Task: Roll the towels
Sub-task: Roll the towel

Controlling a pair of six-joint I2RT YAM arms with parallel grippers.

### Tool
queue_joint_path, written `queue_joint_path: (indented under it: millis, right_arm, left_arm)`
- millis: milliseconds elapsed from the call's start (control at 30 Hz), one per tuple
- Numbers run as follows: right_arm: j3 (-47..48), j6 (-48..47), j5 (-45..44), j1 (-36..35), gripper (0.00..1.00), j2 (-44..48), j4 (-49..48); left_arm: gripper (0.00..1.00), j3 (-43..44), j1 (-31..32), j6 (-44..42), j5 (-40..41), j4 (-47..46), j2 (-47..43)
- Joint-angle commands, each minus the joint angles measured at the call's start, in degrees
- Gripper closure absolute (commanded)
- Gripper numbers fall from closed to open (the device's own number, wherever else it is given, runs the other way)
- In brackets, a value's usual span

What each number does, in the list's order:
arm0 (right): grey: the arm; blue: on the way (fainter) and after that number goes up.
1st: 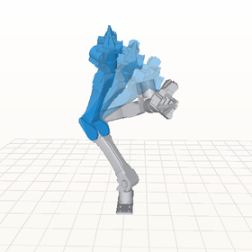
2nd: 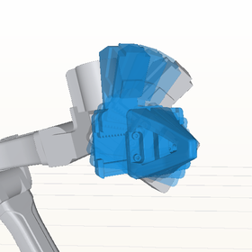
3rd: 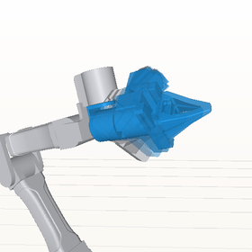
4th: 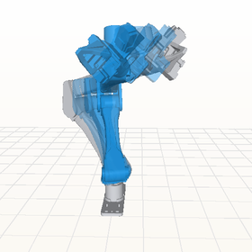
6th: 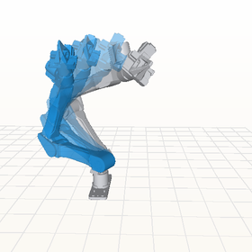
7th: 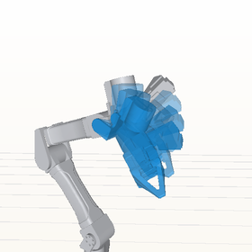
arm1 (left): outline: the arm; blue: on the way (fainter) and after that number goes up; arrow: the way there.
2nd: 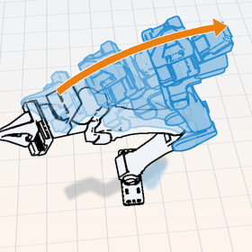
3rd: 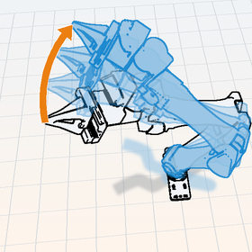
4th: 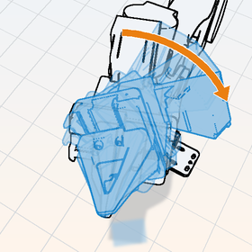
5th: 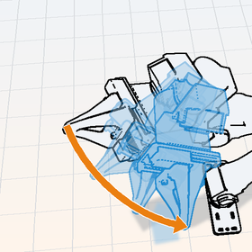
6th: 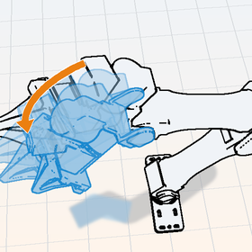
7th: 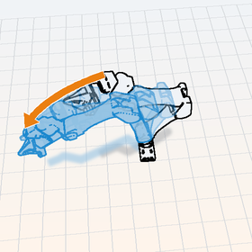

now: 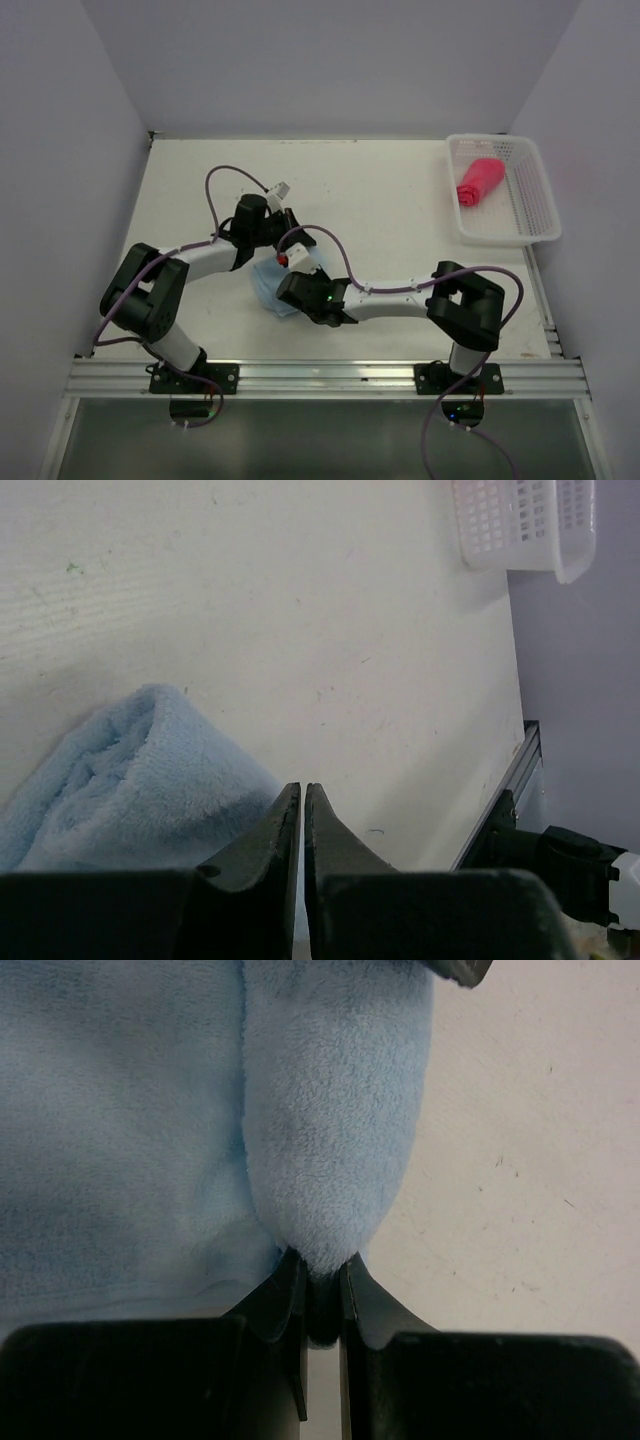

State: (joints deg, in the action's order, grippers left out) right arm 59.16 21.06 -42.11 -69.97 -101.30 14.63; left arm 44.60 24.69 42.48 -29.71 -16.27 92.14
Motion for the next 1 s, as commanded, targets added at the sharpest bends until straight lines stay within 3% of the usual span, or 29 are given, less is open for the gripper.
queue_joint_path:
  millis: [0, 333, 500, 633, 767, 833, 967]
  right_arm:
    - [5.00, 1.96, -6.66, -1.65, 1.00, -3.11, 6.09]
    - [7.90, 3.20, -4.66, -2.80, 0.99, -5.93, 7.78]
    - [8.34, 3.55, -1.05, -2.62, 0.87, -3.74, 7.34]
    - [7.73, 3.11, 2.28, -2.62, 0.60, 1.07, 6.90]
    - [2.74, 2.76, 7.99, -1.84, 0.45, 11.10, 3.31]
    - [0.18, 3.98, 11.24, -0.35, 0.41, 15.06, -0.12]
    - [-8.67, 11.34, 26.58, 9.64, 0.37, 22.88, -7.23]
  left_arm:
    - [0.93, -0.48, 1.15, -0.64, 1.24, -3.33, 1.20]
    - [0.95, -4.34, 1.51, -6.35, 7.65, 3.79, 2.69]
    - [0.96, -8.30, 0.01, -6.09, 7.13, 1.51, 3.31]
    - [0.97, -9.62, -0.34, -6.18, 7.21, 0.19, 3.93]
    - [0.97, -10.49, -0.52, -6.18, 7.30, -0.07, 3.84]
    - [0.97, -10.76, -0.69, -6.01, 7.48, -0.16, 3.66]
    - [0.97, -11.20, -0.69, -5.65, 7.22, -0.69, 3.14]
